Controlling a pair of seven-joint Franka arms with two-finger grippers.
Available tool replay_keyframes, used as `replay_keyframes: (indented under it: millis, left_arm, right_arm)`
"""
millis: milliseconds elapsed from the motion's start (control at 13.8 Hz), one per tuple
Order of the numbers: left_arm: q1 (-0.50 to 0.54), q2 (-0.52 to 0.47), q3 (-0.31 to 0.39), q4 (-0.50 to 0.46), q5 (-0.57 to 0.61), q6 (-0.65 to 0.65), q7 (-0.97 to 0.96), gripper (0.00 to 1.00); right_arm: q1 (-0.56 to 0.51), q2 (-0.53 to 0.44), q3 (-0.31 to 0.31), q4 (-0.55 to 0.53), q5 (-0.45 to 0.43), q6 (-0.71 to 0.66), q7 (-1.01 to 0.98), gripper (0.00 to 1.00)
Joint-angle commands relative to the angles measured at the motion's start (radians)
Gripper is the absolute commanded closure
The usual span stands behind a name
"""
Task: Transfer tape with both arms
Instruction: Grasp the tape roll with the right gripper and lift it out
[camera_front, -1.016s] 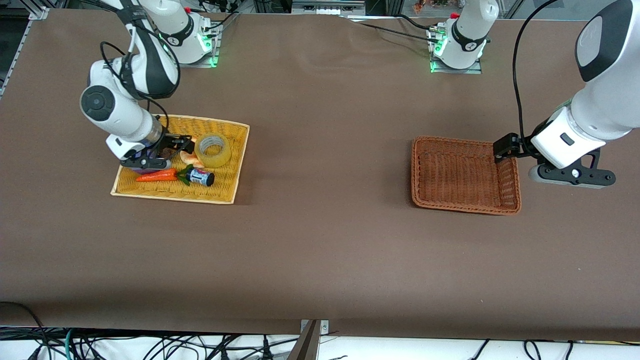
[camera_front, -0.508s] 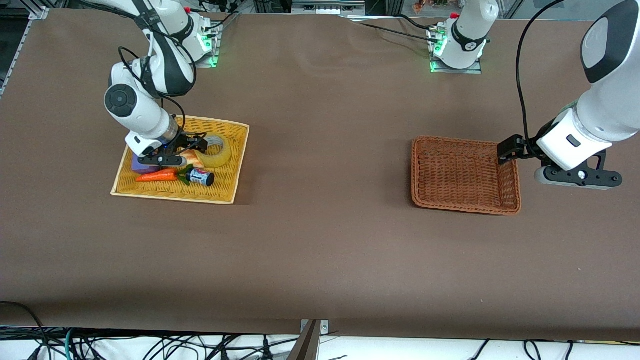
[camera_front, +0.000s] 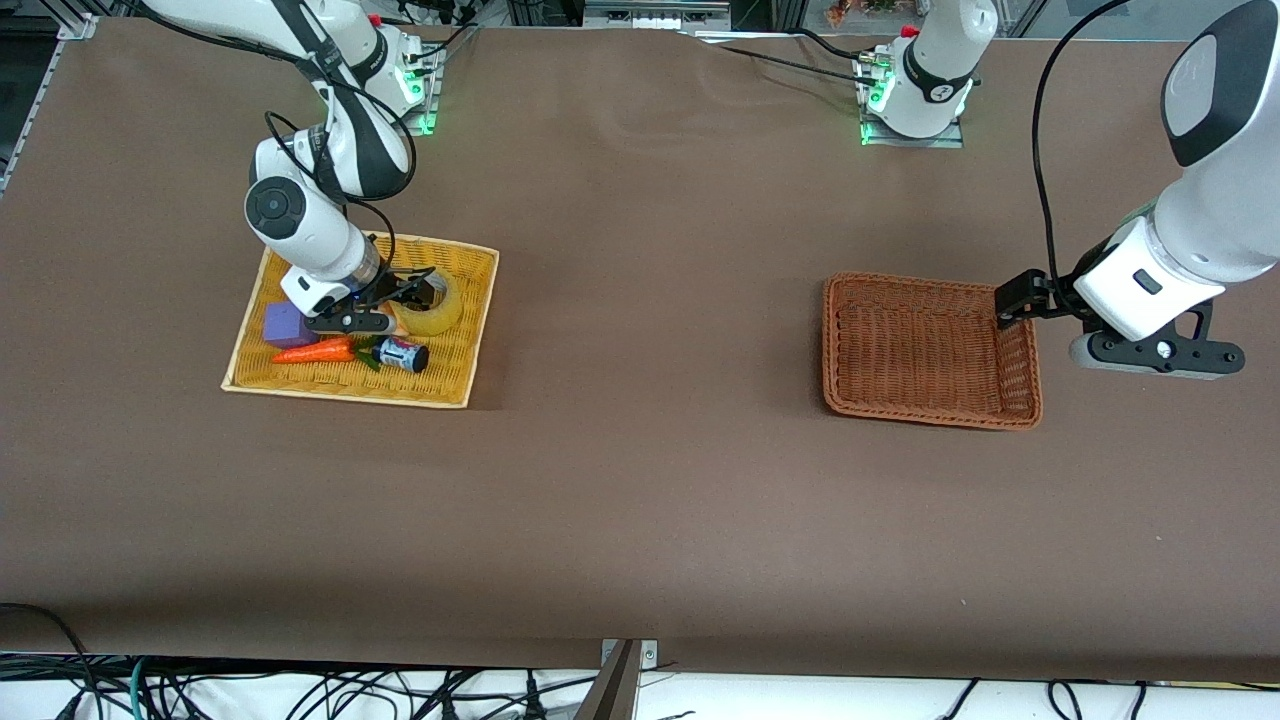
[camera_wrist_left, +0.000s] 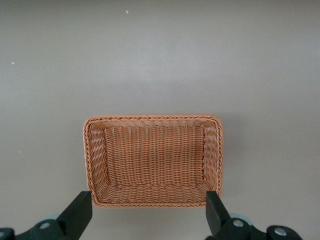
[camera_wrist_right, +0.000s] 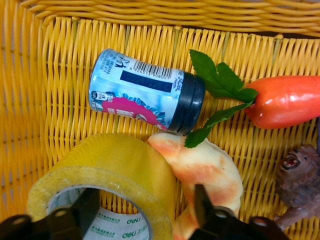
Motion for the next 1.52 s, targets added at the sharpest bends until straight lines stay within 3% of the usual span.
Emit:
replay_keyframes:
  millis: [0,290,435,581,798,944,1161,1452]
  left_arm:
    - [0.004,0.012,-0.001,0.034,0.003,-0.021,0.017,0.00]
    - [0.004,0.014,-0.001,0.034,0.003,-0.021,0.016,0.00]
    - [0.003,0.012,-0.002,0.034,0.003,-0.022,0.016,0.00]
    - [0.001,0.014,-0.003,0.034,0.003,-0.022,0.013,0.00]
    - [0.001,0.012,-0.003,0.034,0.003,-0.022,0.011,0.00]
    - [0.000,0.012,-0.004,0.034,0.003,-0.022,0.010,0.00]
    - [0.000,0.012,-0.004,0.034,0.003,-0.022,0.008,0.00]
    - [-0.002,0.012,-0.004,0.034,0.003,-0.022,0.007,0.00]
  right_arm:
    - [0.003,-0.009,0.003,-0.011,-0.011,0.017,0.021,1.00]
    - [0.003,-0.021,0.003,0.006,-0.011,-0.007,0.013,1.00]
    - [0.003,-0.086,0.004,0.023,-0.011,-0.079,0.013,1.00]
    - [0.003,-0.158,0.035,0.070,-0.010,-0.194,0.015,1.00]
    - [0.003,-0.164,0.102,0.229,-0.010,-0.404,0.120,1.00]
    - [0.028,-0.109,0.165,0.317,-0.010,-0.419,0.286,1.00]
    - [0.174,0.018,0.176,0.463,-0.025,-0.417,0.520,1.00]
    - [0.350,0.268,0.176,0.734,-0.180,-0.420,0.852,1.00]
